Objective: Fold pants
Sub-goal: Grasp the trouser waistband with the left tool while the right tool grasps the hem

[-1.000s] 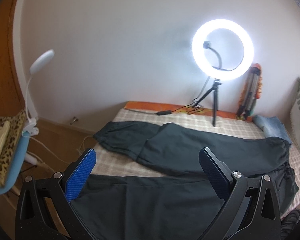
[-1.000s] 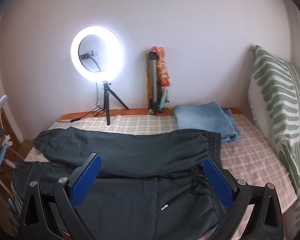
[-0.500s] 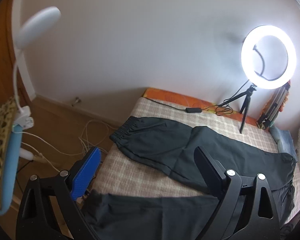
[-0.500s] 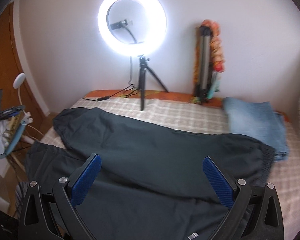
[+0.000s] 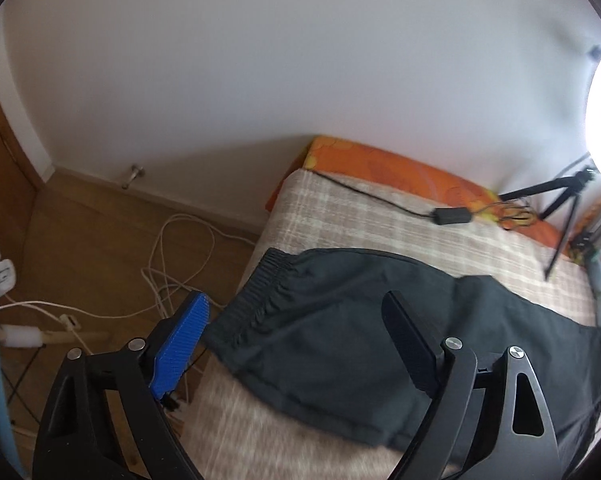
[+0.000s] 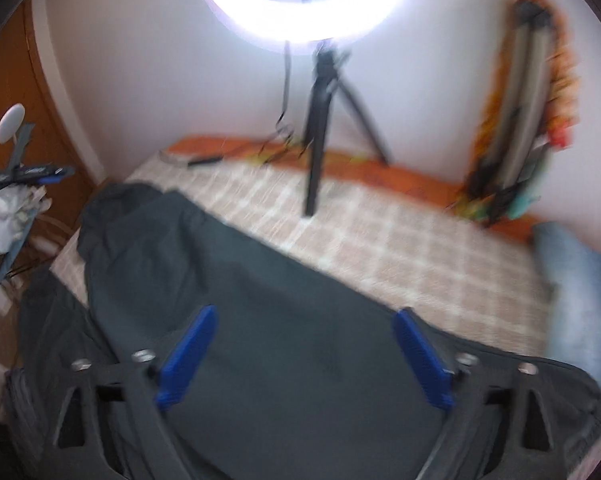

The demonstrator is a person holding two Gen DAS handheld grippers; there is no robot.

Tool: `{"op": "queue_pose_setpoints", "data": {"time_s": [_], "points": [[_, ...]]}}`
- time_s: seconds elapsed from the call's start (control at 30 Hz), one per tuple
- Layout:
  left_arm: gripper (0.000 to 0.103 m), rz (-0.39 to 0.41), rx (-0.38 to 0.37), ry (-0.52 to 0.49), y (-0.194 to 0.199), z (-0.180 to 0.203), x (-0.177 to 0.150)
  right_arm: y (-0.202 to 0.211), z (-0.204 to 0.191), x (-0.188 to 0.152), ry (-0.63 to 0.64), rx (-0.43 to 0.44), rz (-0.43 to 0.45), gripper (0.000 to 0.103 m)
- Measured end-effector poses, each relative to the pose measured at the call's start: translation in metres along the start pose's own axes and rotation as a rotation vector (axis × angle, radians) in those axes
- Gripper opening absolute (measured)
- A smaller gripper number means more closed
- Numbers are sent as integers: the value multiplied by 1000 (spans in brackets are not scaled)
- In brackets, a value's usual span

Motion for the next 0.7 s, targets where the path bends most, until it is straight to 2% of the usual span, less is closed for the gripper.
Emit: {"op": "queue_pose_setpoints", "data": {"time_s": [0.13, 0.23, 0.33, 0.47, 0.6, 0.67, 0.7], "points": [[88, -56, -18, 56, -36, -7, -2, -28, -6, 9, 65, -34, -7, 85], [88, -91, 26, 49, -58, -12, -4, -49, 0, 17, 52, -45, -23, 89], [88, -126, 37, 32, -73, -11, -8, -68, 6, 24, 37, -35, -52, 94], [88, -165, 89, -9, -91, -10, -14, -86, 8, 26, 70, -62, -77, 95], [87, -145, 71, 24, -94, -11, -16, -104, 13, 24, 104, -98, -110, 95], [71, -119, 50, 20, -93, -8, -14, -113, 17, 24, 116, -119, -126, 95], [54, -108, 46, 17, -92, -7, -13, -117, 19, 22, 118, -126, -142, 95]]}}
Point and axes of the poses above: each gripper's, at about its wrist camera, not at the fingertips, and y roughly against the way its jaws point, z to its right, x to its top, the point moved 7 cm from there along -y, roughly the way its jaws point, and after that the axes turned 15 degrees about -y, right-handed, at the moved point
